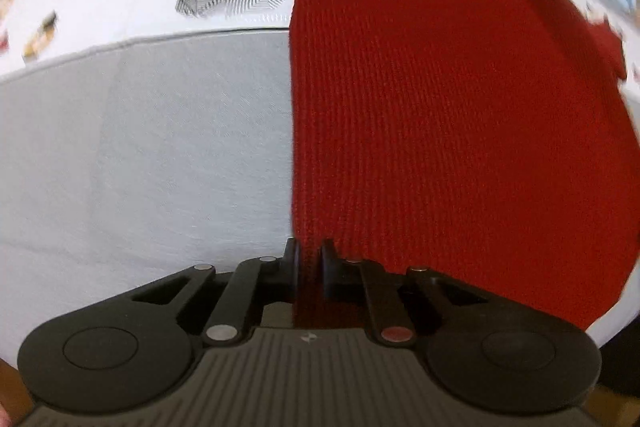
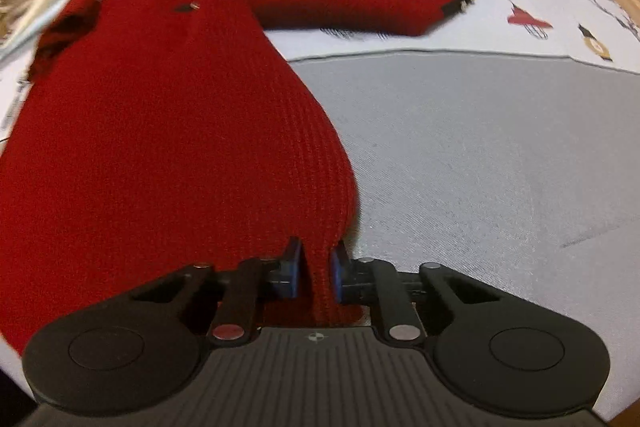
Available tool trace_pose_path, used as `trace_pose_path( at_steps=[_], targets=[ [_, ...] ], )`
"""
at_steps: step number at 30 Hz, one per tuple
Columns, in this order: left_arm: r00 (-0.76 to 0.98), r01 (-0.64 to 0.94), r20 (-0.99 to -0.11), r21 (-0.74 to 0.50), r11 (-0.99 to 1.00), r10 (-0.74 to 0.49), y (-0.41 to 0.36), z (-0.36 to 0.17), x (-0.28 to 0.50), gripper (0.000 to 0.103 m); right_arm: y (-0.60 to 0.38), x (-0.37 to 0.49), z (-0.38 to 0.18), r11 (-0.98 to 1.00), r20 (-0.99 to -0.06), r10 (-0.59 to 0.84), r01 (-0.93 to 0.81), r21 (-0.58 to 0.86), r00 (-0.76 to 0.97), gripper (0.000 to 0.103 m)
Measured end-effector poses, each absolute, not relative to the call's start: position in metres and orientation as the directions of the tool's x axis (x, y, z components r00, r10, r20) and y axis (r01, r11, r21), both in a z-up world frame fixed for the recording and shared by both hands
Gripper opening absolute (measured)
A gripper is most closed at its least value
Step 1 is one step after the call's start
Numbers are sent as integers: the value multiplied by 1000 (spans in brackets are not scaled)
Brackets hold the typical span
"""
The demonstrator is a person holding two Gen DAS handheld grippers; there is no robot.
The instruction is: Fold small clothes
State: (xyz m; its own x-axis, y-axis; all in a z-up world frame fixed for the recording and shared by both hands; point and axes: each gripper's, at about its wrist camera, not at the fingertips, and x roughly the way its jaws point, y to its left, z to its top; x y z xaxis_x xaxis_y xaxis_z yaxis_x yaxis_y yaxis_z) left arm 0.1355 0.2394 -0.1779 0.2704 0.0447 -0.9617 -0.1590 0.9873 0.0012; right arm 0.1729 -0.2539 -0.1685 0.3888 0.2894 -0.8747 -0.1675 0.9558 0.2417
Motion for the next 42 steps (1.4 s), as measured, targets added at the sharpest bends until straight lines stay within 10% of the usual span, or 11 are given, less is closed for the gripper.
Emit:
trace_pose_path(
  at_steps=[14, 19, 28, 31, 35, 42],
  targets=[
    [281, -74, -940, 178, 981, 192, 209, -149, 101, 20, -291, 132, -151, 952, -907, 286, -195, 235, 307, 10],
    [439, -97, -887, 106, 990, 139, 204, -121, 105, 24, -276, 125, -141, 957, -899, 250, -233, 173, 359, 30],
    [599, -209, -792, -10, 978, 119, 164, -73, 185, 30, -262, 155, -137, 979, -864, 201, -130, 159, 461, 30],
    [656, -218, -747, -57, 974, 103, 150, -52, 226, 32, -268, 168, -116, 973, -791, 216, -55, 226, 572, 12],
    [704, -178, -706, -66, 982, 80, 128, -61, 251, 34, -275, 184, -96, 953, -729, 226, 7, 301, 646, 11],
    [638, -155, -768, -56, 986, 57, 118, -75, 297, 34, -266, 286, -100, 968, -722, 195, -12, 250, 664, 48]
  ],
)
